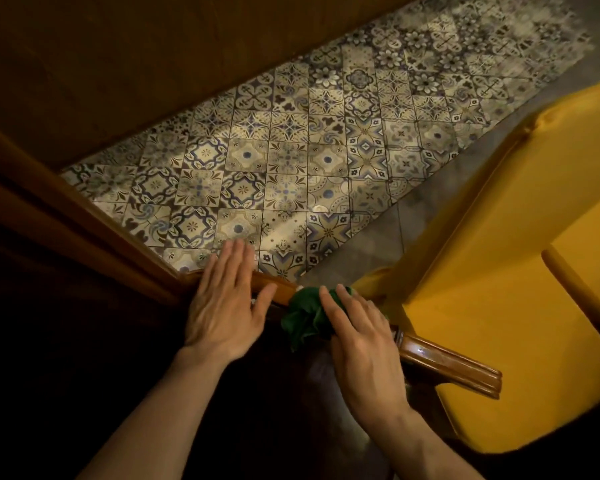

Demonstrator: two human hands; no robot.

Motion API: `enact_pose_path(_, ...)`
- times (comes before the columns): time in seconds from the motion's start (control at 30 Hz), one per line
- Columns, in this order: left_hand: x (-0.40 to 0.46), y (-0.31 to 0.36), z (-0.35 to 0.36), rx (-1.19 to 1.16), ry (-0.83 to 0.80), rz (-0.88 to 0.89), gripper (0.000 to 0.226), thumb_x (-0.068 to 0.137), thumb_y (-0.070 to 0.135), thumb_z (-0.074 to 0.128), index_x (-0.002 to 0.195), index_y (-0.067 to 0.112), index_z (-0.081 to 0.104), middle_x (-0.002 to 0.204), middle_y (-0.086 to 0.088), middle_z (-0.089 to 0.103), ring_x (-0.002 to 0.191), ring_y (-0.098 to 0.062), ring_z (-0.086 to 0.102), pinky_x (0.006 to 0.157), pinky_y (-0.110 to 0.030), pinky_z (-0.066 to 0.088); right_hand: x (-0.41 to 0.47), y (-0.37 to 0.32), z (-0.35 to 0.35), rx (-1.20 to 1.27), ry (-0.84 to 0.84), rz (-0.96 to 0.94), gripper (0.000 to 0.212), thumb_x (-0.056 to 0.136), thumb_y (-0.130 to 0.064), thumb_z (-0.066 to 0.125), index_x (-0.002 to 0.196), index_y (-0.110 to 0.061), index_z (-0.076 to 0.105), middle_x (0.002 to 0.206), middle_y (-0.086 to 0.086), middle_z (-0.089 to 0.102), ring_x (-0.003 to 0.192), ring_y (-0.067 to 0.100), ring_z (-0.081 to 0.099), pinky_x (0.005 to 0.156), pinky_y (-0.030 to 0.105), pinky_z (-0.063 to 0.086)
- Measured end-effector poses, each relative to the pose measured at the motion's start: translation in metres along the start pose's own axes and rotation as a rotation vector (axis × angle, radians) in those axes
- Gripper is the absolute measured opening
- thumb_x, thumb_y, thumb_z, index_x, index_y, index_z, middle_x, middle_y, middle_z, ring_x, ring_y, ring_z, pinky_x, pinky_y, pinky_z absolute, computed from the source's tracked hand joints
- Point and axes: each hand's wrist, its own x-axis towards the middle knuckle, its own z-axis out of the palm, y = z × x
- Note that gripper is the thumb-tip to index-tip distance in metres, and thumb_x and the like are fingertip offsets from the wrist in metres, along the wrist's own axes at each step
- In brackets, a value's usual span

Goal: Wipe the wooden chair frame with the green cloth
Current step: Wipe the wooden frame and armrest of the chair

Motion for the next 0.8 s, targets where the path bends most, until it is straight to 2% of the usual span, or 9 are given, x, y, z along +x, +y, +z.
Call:
enact_pose_path(0.07, 0.002, -0.006, 0.007, -0.023, 0.002, -0.01, 0.075, 0.097, 0.055, -0.002, 0.158, 0.011, -0.003, 0.167, -0.008, -0.007, 0.153, -0.019, -0.015, 0.124, -0.039, -0.008, 0.008, -0.005, 0.002, 0.024, -0.001, 0.012, 0.066, 0.092, -0.003, 0.057, 0.153, -0.024, 0.04, 0.153, 0.01, 0.049, 0.142, 0.031, 0.042, 0.118, 0.048, 0.035)
enact_pose_path(0.2, 0.003, -0.007, 0.017, -0.07, 0.05, 0.011, 0.066, 0.101, 0.041, 0.007, 0.159, 0.008, 0.006, 0.167, -0.007, 0.002, 0.155, -0.019, -0.005, 0.125, -0.043, 0.003, 0.039, -0.021, 0.01, 0.021, -0.075, -0.019, 0.066, 0.087, -0.005, 0.056, 0.15, -0.022, 0.044, 0.148, 0.008, 0.052, 0.138, 0.03, 0.045, 0.113, 0.046, 0.038)
enact_pose_path(0.33, 0.001, -0.014, 0.018, -0.098, 0.071, 0.044, 0.063, 0.098, 0.028, 0.013, 0.158, 0.009, 0.013, 0.167, -0.006, 0.01, 0.155, -0.019, 0.004, 0.125, -0.043, 0.007, 0.07, -0.047, 0.02, 0.034, -0.129, -0.067, 0.065, 0.084, -0.013, 0.056, 0.147, -0.022, 0.046, 0.135, 0.005, 0.058, 0.119, 0.031, 0.052, 0.101, 0.045, 0.044)
enact_pose_path(0.43, 0.001, -0.019, 0.019, -0.094, 0.066, 0.05, 0.063, 0.099, 0.027, 0.007, 0.159, 0.01, 0.012, 0.168, -0.004, 0.009, 0.155, -0.016, 0.003, 0.125, -0.042, 0.007, 0.083, -0.052, 0.023, 0.015, -0.151, -0.088, 0.061, 0.084, -0.024, 0.049, 0.145, -0.023, 0.047, 0.124, 0.004, 0.06, 0.11, 0.031, 0.054, 0.094, 0.045, 0.045)
enact_pose_path(0.53, 0.003, -0.018, 0.02, -0.109, 0.06, 0.049, 0.063, 0.099, 0.028, 0.006, 0.159, 0.011, 0.011, 0.168, -0.003, 0.007, 0.154, -0.015, 0.001, 0.125, -0.042, 0.007, 0.081, -0.044, 0.02, 0.03, -0.16, -0.125, 0.059, 0.085, -0.032, 0.044, 0.143, -0.023, 0.047, 0.126, 0.002, 0.059, 0.116, 0.028, 0.053, 0.096, 0.045, 0.046)
enact_pose_path(0.67, 0.004, -0.017, 0.021, -0.124, 0.049, 0.04, 0.063, 0.098, 0.03, 0.011, 0.159, 0.012, 0.009, 0.168, -0.003, 0.007, 0.154, -0.014, 0.0, 0.125, -0.042, 0.005, 0.072, -0.031, 0.017, -0.004, -0.153, -0.152, 0.054, 0.096, -0.043, 0.045, 0.146, -0.024, 0.044, 0.136, 0.0, 0.055, 0.132, 0.025, 0.046, 0.106, 0.043, 0.043)
enact_pose_path(0.8, 0.005, -0.016, 0.021, -0.149, 0.049, 0.032, 0.066, 0.099, 0.038, 0.018, 0.16, 0.013, 0.011, 0.168, -0.002, 0.008, 0.154, -0.013, 0.001, 0.125, -0.04, 0.004, 0.066, -0.021, 0.008, -0.07, -0.183, -0.132, 0.049, 0.097, -0.046, 0.049, 0.143, -0.028, 0.046, 0.133, -0.004, 0.056, 0.128, 0.024, 0.049, 0.099, 0.04, 0.047)
